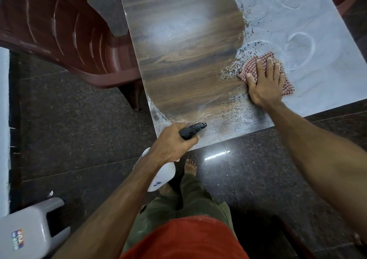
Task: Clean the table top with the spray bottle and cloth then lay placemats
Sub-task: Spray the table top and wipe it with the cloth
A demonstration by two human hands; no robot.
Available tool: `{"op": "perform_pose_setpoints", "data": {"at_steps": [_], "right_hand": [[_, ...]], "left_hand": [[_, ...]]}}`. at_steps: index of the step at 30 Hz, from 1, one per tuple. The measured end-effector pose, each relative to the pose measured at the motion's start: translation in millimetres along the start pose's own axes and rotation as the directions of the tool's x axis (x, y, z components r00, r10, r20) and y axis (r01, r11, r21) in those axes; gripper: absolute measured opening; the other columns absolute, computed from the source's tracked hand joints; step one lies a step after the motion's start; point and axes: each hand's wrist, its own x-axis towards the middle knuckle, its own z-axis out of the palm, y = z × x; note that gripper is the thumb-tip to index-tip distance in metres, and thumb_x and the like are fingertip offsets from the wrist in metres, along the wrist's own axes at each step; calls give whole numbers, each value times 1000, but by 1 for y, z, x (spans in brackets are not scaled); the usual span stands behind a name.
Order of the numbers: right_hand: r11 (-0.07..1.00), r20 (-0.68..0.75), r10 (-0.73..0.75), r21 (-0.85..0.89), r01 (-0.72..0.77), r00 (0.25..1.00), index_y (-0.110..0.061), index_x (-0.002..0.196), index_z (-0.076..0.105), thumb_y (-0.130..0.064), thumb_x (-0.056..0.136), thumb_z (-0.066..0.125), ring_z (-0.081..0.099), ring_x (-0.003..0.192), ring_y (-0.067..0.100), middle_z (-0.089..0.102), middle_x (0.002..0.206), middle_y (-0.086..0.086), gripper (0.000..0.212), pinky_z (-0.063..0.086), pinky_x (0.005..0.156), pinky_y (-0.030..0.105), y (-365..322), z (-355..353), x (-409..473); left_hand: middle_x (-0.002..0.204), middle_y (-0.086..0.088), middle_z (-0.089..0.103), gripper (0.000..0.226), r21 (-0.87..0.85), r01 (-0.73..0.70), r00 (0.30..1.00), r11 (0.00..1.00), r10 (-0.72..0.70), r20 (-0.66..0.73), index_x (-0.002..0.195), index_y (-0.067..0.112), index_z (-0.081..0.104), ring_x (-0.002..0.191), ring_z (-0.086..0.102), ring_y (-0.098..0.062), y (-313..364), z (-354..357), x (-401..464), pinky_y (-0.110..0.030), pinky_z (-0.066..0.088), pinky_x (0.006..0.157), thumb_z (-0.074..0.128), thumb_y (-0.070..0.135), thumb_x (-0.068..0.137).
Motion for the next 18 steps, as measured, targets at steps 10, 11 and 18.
{"op": "perform_pose_setpoints", "data": {"at_steps": [10, 11, 18], "right_hand": [[998, 20, -30, -50, 31, 999, -27, 159, 4, -60, 101, 16, -5, 153, 30, -4, 167, 8, 69, -2, 122, 51, -7, 7, -26], [998, 18, -36, -57, 36, 999, -27, 159, 5, -61, 100, 16, -5, 153, 30, -4, 167, 8, 69, -1, 122, 51, -8, 9, -30], [999, 5, -36, -28, 36, 999, -26, 159, 8, -61, 99, 16, -3, 153, 31, -1, 167, 8, 71, -1, 122, 52, -17, 14, -48]], "left_hand": [[74, -21, 65, 17, -158, 22, 993, 987, -40, -110, 90, 11, 66, 38, 52, -17, -25, -19, -14, -33, 47, 45, 72, 27, 89], [76, -21, 66, 20, -147, 29, 992, 989, -47, -116, 89, 9, 66, 38, 52, -16, -29, -21, -16, -36, 48, 47, 71, 28, 89], [74, -18, 67, 26, -104, 115, 985, 988, -127, -115, 94, 3, 66, 38, 49, -9, -53, -31, -45, -36, 44, 50, 67, 29, 89]]}}
